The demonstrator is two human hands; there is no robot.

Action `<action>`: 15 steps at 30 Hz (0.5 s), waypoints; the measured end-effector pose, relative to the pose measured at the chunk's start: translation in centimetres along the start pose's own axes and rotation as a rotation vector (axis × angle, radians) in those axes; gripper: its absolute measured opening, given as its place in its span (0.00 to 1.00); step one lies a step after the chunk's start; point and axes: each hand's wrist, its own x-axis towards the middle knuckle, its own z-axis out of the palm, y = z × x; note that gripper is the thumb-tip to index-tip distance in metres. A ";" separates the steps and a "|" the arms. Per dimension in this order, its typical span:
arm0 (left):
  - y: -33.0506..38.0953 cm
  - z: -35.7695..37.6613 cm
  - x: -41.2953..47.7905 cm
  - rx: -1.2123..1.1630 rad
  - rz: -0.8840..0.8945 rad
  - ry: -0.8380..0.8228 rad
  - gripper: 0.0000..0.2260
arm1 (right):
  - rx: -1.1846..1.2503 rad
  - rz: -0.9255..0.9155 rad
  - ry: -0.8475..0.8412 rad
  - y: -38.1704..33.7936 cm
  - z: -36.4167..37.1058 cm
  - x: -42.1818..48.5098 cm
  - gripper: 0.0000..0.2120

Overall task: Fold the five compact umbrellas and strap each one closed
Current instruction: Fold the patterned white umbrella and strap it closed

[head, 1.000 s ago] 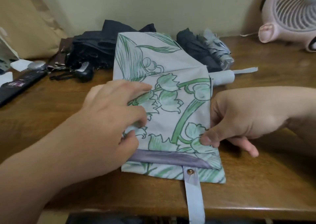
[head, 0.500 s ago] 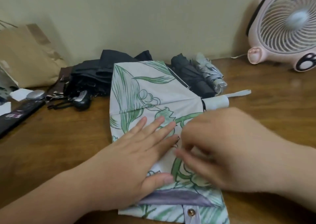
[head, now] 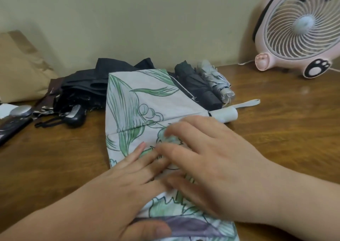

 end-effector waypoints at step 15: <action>0.0 0.5 -1.3 -0.291 -0.056 0.063 0.22 | -0.179 0.345 -0.139 -0.5 4.2 -1.3 0.40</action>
